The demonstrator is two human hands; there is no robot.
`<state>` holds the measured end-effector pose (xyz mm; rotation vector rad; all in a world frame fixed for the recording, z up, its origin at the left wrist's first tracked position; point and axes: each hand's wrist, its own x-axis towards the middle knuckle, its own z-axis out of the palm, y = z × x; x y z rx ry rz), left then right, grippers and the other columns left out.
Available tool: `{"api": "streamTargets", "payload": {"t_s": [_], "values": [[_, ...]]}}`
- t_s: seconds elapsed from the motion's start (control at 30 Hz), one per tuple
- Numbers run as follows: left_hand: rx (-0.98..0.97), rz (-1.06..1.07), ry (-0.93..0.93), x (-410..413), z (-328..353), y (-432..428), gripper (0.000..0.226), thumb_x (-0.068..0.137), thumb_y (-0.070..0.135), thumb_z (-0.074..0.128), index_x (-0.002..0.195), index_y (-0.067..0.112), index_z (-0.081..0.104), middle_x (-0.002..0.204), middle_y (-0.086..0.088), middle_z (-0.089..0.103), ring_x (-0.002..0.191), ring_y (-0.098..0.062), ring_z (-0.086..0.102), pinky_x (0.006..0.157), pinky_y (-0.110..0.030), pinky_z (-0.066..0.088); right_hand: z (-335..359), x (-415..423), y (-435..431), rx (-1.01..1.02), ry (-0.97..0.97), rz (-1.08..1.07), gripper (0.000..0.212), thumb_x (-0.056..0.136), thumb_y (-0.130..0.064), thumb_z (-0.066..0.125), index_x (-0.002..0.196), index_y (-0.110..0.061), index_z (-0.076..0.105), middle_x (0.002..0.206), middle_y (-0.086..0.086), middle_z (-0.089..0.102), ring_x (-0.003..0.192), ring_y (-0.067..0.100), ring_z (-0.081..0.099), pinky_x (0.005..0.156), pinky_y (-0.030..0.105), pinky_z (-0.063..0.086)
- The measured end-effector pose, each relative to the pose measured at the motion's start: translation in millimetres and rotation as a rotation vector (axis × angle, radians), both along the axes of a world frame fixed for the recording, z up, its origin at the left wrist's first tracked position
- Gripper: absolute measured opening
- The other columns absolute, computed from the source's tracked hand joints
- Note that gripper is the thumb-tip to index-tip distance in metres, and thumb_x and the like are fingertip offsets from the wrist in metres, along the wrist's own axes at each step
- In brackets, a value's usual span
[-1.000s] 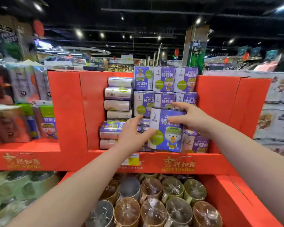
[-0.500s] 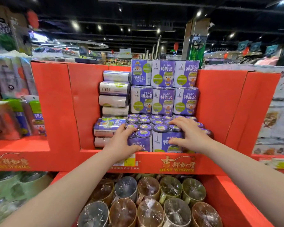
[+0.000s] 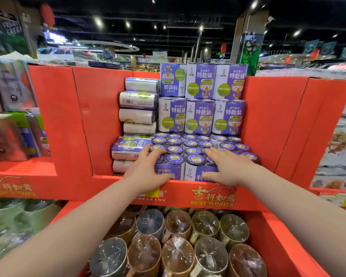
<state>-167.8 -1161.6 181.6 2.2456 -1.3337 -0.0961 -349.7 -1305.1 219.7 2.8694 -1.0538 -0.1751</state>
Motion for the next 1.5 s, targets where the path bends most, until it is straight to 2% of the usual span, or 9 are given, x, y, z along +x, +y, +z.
{"api": "streamTargets", "payload": {"t_s": [0.17, 0.37, 0.5, 0.6, 0.7, 0.83, 1.07, 1.3, 1.5], "values": [[0.004, 0.072, 0.019, -6, -1, -1, 0.075, 0.080, 0.045, 0.069, 0.143, 0.041, 0.030, 0.160, -0.006, 0.006, 0.144, -0.027, 0.025, 0.108, -0.041, 0.035, -3, -2, -1, -0.011, -0.069, 0.004, 0.085, 0.088, -0.066, 0.046, 0.154, -0.028, 0.009, 0.162, -0.007, 0.007, 0.148, 0.022, 0.012, 0.112, 0.049, 0.030], [-0.016, 0.185, -0.157, -33, -18, 21, 0.085, 0.083, 0.044, 0.064, 0.152, 0.030, 0.015, 0.155, -0.008, 0.018, 0.140, -0.029, 0.030, 0.108, -0.042, 0.036, -14, -7, 17, -0.138, -0.243, 0.001, 0.084, 0.088, -0.058, 0.053, 0.152, -0.023, 0.013, 0.160, 0.002, 0.014, 0.145, 0.027, 0.020, 0.111, 0.048, 0.028], [0.004, 0.189, -0.264, -52, -31, 53, 0.080, 0.086, 0.041, 0.060, 0.152, 0.029, 0.016, 0.160, -0.009, 0.010, 0.144, -0.027, 0.022, 0.112, -0.041, 0.030, -29, -6, 52, -0.230, -0.371, 0.249, 0.065, 0.092, -0.038, 0.050, 0.150, -0.025, 0.023, 0.158, -0.001, 0.018, 0.146, 0.023, 0.013, 0.116, 0.046, 0.016], [0.102, 0.210, -0.308, -65, -42, 81, 0.067, 0.087, 0.042, 0.057, 0.145, 0.024, 0.030, 0.151, -0.005, 0.028, 0.132, -0.028, 0.039, 0.102, -0.041, 0.040, -42, -4, 84, -0.181, -0.398, 0.424, 0.047, 0.091, -0.036, 0.050, 0.136, -0.024, 0.047, 0.143, -0.002, 0.043, 0.136, 0.021, 0.034, 0.112, 0.040, 0.025], [0.228, 0.208, -0.337, -76, -53, 113, 0.047, 0.088, 0.044, 0.053, 0.129, 0.021, 0.049, 0.131, 0.000, 0.047, 0.120, -0.024, 0.049, 0.095, -0.040, 0.045, -59, -2, 117, -0.058, -0.316, 0.535, 0.033, 0.089, -0.036, 0.050, 0.117, -0.023, 0.060, 0.120, 0.000, 0.061, 0.115, 0.026, 0.054, 0.096, 0.036, 0.043], [0.276, 0.230, -0.305, -87, -72, 165, 0.044, 0.090, 0.043, 0.050, 0.128, 0.020, 0.049, 0.127, 0.000, 0.049, 0.119, -0.023, 0.049, 0.096, -0.039, 0.044, -89, 0, 165, 0.028, -0.196, 0.638, 0.025, 0.089, -0.035, 0.048, 0.103, -0.020, 0.062, 0.109, 0.004, 0.063, 0.103, 0.028, 0.059, 0.081, 0.035, 0.046], [0.377, 0.356, -0.140, -126, -114, 302, 0.063, 0.077, 0.049, 0.036, 0.132, 0.021, 0.046, 0.130, 0.000, 0.048, 0.121, -0.025, 0.048, 0.096, -0.036, 0.045, -146, -2, 276, 0.163, -0.079, 0.781, 0.027, 0.087, -0.033, 0.049, 0.105, -0.016, 0.059, 0.114, 0.010, 0.061, 0.109, 0.032, 0.058, 0.088, 0.038, 0.047], [0.454, 0.616, -0.032, -179, -139, 466, 0.054, 0.091, 0.041, 0.052, 0.138, 0.018, 0.041, 0.133, -0.004, 0.046, 0.125, -0.027, 0.046, 0.099, -0.034, 0.041, -210, -36, 407, 0.251, 0.148, 0.892, 0.037, 0.091, -0.032, 0.048, 0.124, -0.018, 0.055, 0.124, 0.008, 0.056, 0.117, 0.030, 0.054, 0.094, 0.037, 0.045], [0.451, 0.839, -0.031, -225, -133, 573, 0.054, 0.090, 0.042, 0.053, 0.138, 0.022, 0.041, 0.132, -0.002, 0.046, 0.126, -0.025, 0.045, 0.096, -0.037, 0.043, -250, -67, 504, 0.336, 0.338, 0.918, 0.023, 0.092, -0.030, 0.046, 0.111, -0.022, 0.057, 0.128, 0.007, 0.058, 0.119, 0.029, 0.055, 0.094, 0.034, 0.044]]}}
